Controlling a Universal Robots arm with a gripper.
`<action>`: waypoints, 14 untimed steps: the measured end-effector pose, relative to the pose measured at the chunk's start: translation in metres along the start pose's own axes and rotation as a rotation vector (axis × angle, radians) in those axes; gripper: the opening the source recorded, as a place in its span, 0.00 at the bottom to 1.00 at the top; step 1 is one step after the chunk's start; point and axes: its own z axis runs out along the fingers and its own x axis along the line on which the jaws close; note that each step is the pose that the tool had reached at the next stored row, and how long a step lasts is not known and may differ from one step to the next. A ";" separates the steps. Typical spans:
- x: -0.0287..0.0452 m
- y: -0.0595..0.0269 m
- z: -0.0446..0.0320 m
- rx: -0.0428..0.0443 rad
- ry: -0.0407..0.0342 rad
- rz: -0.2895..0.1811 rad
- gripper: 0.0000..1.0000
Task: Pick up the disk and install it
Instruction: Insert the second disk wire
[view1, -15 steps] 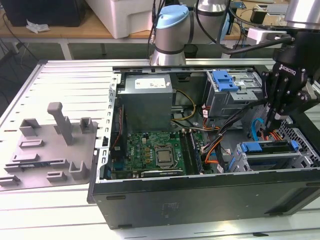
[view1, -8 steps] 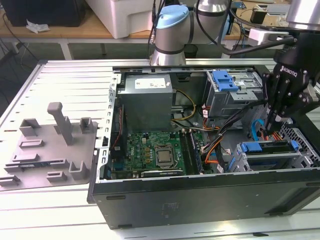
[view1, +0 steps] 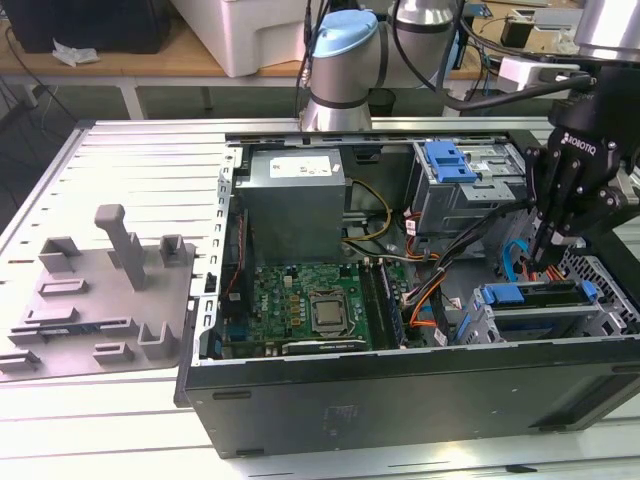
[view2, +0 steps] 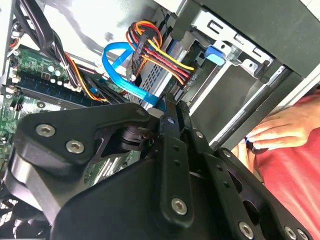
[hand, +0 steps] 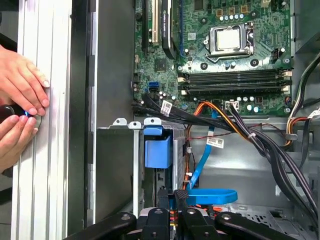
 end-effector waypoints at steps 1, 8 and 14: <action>0.0005 -0.0004 0.0002 -0.0071 0.0004 -0.002 0.16; 0.0025 -0.0047 0.0008 -0.0203 0.0009 -0.006 0.16; 0.0036 -0.0068 0.0026 -0.0225 0.0011 -0.006 0.16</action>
